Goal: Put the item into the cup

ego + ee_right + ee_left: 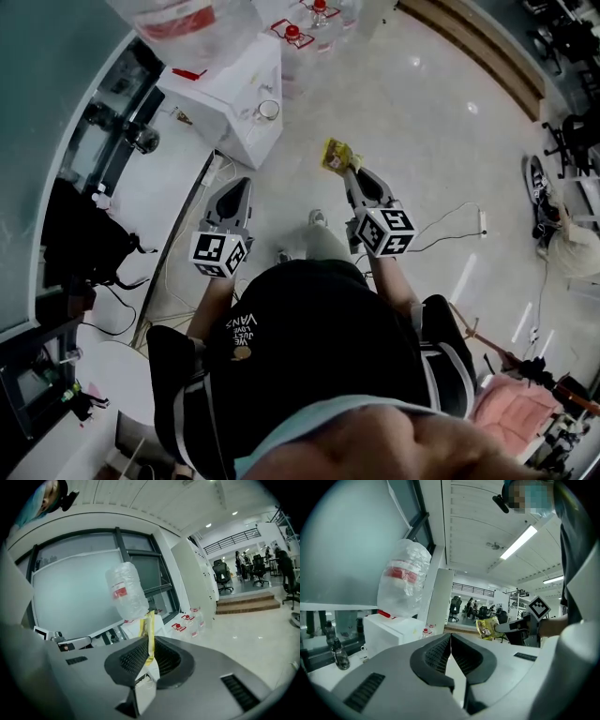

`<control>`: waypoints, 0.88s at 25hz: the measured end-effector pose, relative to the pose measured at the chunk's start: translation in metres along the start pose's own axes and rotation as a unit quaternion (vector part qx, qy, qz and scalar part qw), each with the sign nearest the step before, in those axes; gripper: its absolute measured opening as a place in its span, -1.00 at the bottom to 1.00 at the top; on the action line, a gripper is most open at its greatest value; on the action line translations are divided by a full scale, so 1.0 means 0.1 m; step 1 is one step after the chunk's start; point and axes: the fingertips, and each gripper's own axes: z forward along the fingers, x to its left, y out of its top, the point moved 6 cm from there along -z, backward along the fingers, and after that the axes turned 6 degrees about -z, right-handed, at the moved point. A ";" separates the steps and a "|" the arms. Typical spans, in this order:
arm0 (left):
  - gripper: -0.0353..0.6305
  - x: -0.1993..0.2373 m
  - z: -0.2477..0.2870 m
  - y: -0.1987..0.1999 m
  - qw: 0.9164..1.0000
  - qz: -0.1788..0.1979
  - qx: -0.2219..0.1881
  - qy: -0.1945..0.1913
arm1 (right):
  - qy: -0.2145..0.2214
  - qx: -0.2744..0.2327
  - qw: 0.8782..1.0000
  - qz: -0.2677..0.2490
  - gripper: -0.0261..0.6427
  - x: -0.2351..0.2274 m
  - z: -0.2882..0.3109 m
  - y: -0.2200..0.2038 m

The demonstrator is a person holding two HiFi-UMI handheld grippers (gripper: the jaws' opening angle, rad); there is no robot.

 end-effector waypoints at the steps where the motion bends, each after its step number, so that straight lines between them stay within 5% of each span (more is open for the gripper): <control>1: -0.83 -0.01 0.09 0.00 1.000 0.000 0.000 0.003 | 0.001 0.004 1.000 -0.005 -0.74 -0.09 0.05 0.03; 11: -0.83 0.09 1.14 -0.04 0.998 0.014 0.000 0.055 | 0.044 0.057 0.996 -0.054 -0.74 -0.84 0.91 0.25; 22: -0.83 0.36 1.68 -0.41 0.994 0.001 0.036 0.104 | 0.099 0.115 0.983 -0.101 -0.74 -1.17 1.81 0.30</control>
